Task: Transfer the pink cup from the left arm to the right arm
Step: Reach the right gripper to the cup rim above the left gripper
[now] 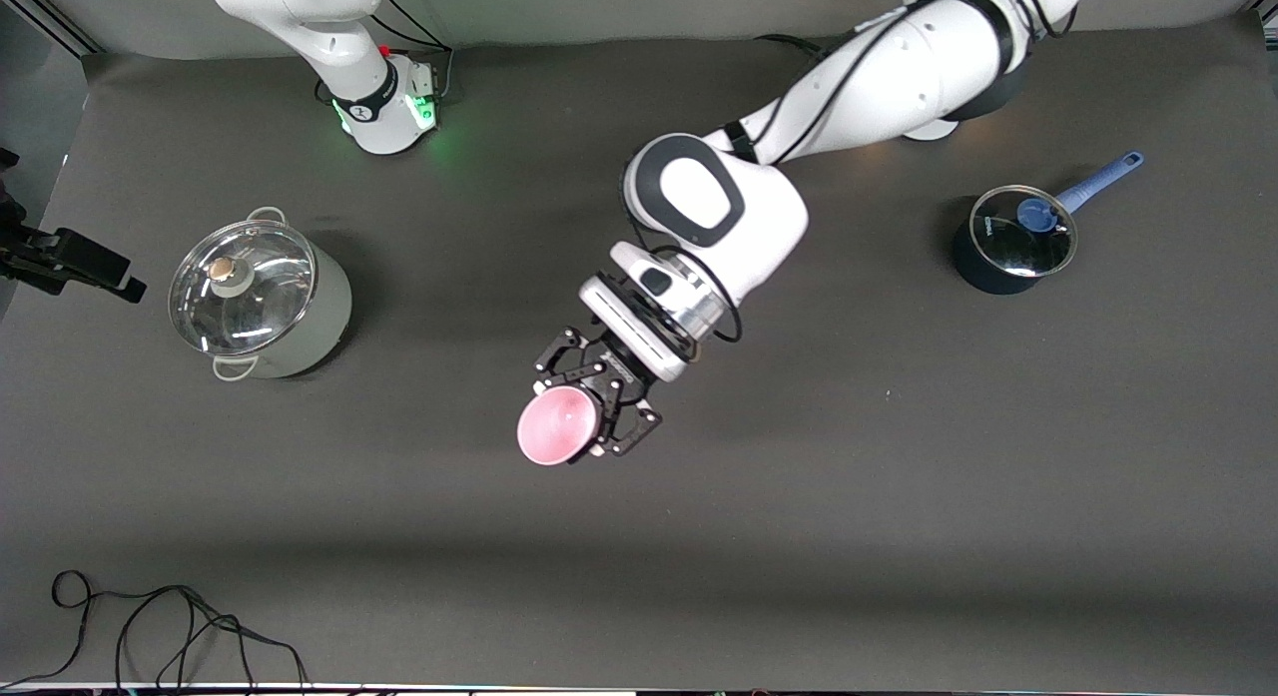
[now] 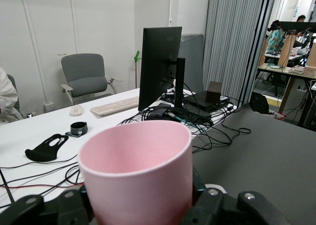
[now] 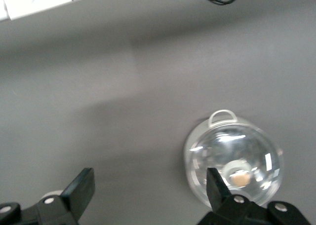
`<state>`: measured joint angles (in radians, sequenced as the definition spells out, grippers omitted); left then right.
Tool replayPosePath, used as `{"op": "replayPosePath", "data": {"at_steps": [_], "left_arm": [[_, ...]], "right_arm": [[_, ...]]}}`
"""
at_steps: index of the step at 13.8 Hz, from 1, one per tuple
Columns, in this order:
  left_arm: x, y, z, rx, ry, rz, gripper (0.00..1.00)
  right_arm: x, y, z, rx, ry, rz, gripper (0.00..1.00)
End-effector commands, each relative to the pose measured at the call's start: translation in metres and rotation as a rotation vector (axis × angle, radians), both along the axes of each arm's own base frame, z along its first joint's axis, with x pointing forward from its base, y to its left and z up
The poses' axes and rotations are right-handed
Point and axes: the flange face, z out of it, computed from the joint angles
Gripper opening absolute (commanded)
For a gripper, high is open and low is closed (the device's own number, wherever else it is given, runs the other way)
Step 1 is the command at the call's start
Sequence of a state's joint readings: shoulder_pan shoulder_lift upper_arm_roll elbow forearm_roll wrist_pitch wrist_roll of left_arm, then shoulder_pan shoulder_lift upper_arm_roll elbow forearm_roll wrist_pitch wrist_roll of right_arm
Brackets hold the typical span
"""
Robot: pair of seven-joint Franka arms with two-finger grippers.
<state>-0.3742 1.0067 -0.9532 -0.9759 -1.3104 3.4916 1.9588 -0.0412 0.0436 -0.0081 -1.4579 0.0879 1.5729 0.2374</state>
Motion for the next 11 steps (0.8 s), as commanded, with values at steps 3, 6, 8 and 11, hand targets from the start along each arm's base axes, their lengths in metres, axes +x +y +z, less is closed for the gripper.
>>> {"op": "replayPosePath", "data": {"at_steps": [3, 6, 8, 11], "left_arm": [[-0.011, -0.02, -0.001, 0.002, -0.012, 0.094, 0.0], [-0.014, -0.024, -0.004, 0.01, -0.016, 0.091, 0.0], [-0.016, -0.026, -0.004, 0.009, -0.015, 0.089, 0.0], [-0.017, -0.026, -0.004, 0.009, -0.015, 0.087, 0.0]], "right_arm": [[0.006, 0.045, 0.018, 0.09, 0.004, -0.285, 1.0], [0.011, 0.11, 0.012, 0.102, 0.034, -0.343, 1.0], [0.02, 0.161, -0.006, 0.101, 0.075, -0.422, 1.0], [0.033, 0.218, -0.024, 0.098, 0.097, -0.461, 0.99]]}}
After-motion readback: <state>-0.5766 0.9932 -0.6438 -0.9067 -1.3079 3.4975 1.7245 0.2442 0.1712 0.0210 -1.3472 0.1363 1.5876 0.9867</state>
